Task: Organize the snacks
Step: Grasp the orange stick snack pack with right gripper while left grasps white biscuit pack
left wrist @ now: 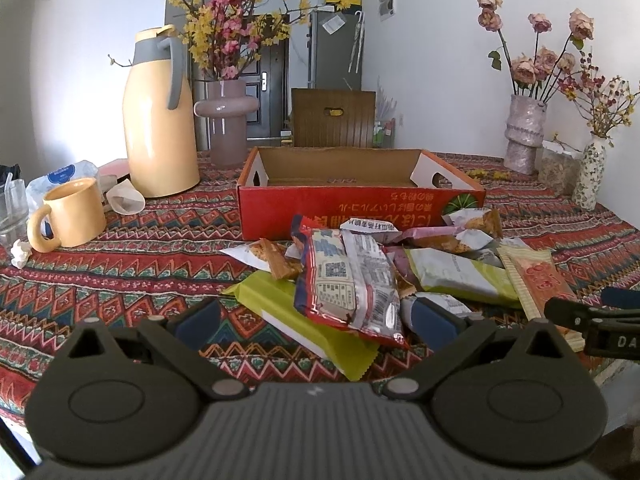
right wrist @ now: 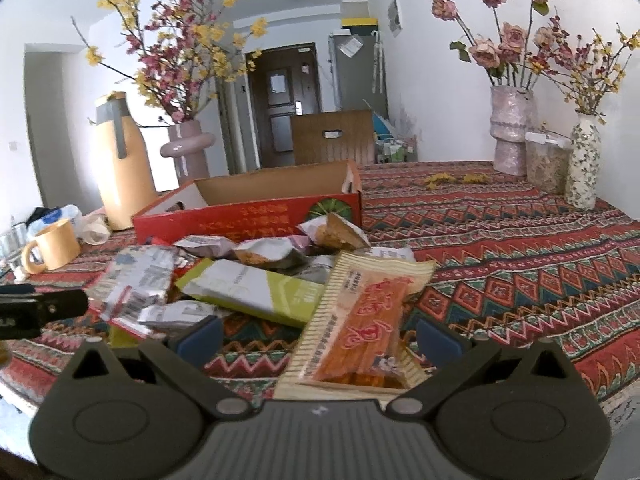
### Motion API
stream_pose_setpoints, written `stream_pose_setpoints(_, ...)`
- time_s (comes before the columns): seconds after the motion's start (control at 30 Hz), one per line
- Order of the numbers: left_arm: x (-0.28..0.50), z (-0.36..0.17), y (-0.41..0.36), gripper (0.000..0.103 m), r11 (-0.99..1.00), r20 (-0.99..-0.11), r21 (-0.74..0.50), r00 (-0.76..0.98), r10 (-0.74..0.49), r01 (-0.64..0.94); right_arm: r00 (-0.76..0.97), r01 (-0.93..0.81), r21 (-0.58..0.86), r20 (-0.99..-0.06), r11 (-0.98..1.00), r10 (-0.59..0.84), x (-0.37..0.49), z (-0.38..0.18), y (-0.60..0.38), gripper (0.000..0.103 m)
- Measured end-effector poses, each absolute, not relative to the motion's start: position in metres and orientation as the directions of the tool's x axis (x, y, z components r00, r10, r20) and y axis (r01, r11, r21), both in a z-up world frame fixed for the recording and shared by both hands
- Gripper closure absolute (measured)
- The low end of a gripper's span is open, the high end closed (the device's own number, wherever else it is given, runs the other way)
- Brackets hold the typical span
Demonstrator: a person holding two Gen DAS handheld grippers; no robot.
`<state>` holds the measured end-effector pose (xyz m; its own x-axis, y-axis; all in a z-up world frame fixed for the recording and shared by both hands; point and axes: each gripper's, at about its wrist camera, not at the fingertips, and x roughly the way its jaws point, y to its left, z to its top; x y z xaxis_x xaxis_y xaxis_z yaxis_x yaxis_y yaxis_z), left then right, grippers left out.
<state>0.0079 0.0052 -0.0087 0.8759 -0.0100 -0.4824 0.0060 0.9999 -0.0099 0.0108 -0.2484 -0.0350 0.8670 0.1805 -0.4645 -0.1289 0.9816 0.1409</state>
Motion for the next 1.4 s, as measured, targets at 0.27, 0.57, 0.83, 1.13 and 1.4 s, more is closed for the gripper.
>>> stream_pose_setpoints(0.27,0.019,-0.013,0.007,0.0,1.0,-0.497,-0.01,0.868,0.005,-0.011,0.834,-0.048,0.152,-0.537,0.987,0.123,0.044,-0.051,-0.254,0.0)
stream_pose_setpoints(0.57,0.022,-0.017,0.007,0.0,1.0,-0.51,0.005,0.86,0.019,-0.019,0.793,-0.015,0.121,-0.603,0.993,0.085,0.078,-0.066,-0.244,0.012)
stream_pose_setpoints(0.83,0.022,-0.017,0.006,0.0,1.0,-0.514,0.006,0.858,0.017,-0.016,0.811,0.0,0.135,-0.58,0.991,0.079,0.069,-0.066,-0.254,0.043)
stream_pose_setpoints(1.13,0.03,-0.01,-0.002,0.0,0.999,-0.517,0.033,0.856,0.019,-0.002,0.841,-0.044,0.16,-0.527,0.986,0.123,0.049,-0.063,-0.259,0.057)
stream_pose_setpoints(1.4,0.066,-0.004,-0.025,0.0,0.995,-0.556,0.096,0.829,0.062,-0.01,0.875,-0.051,0.195,-0.464,0.979,0.138,0.038,-0.05,-0.271,0.057)
